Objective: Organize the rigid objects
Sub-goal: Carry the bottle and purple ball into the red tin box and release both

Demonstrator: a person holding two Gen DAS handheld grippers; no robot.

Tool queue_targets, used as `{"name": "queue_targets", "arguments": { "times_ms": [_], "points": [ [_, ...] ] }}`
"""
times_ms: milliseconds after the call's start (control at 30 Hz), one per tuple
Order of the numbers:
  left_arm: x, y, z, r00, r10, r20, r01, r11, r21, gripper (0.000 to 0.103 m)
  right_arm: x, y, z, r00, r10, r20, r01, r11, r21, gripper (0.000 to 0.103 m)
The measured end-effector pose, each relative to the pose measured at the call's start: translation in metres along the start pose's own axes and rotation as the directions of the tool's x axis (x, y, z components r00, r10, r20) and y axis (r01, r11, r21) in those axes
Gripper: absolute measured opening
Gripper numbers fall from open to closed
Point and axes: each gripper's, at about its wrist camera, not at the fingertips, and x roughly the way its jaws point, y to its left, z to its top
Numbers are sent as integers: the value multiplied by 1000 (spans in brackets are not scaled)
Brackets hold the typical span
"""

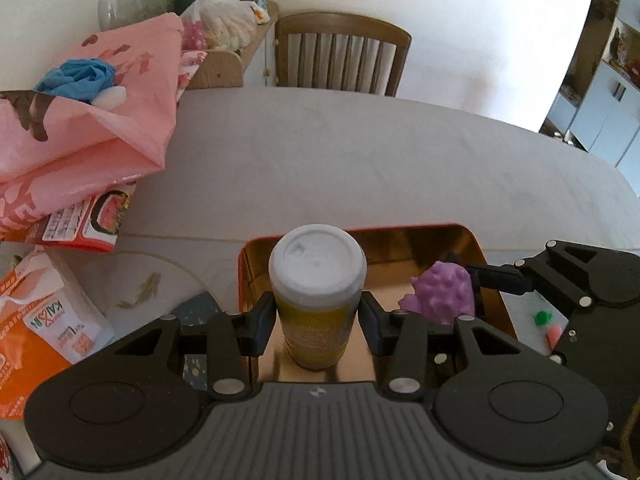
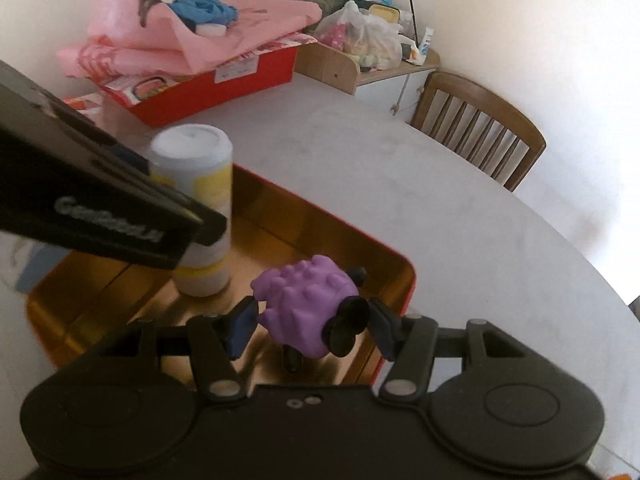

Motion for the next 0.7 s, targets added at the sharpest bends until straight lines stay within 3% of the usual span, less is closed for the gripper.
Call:
{"name": "queue_targets", "arguments": {
  "times_ms": [500,700],
  "points": [
    [13,6,11,999,34,35,-34,999,-8,44,21,0,4,1000,-25,-10,25,999,-47,58],
    [11,4,7,999,32,35,-32,999,-5,44,12,-3,3,1000,-13,15,13,999,-37,65]
  ]
}}
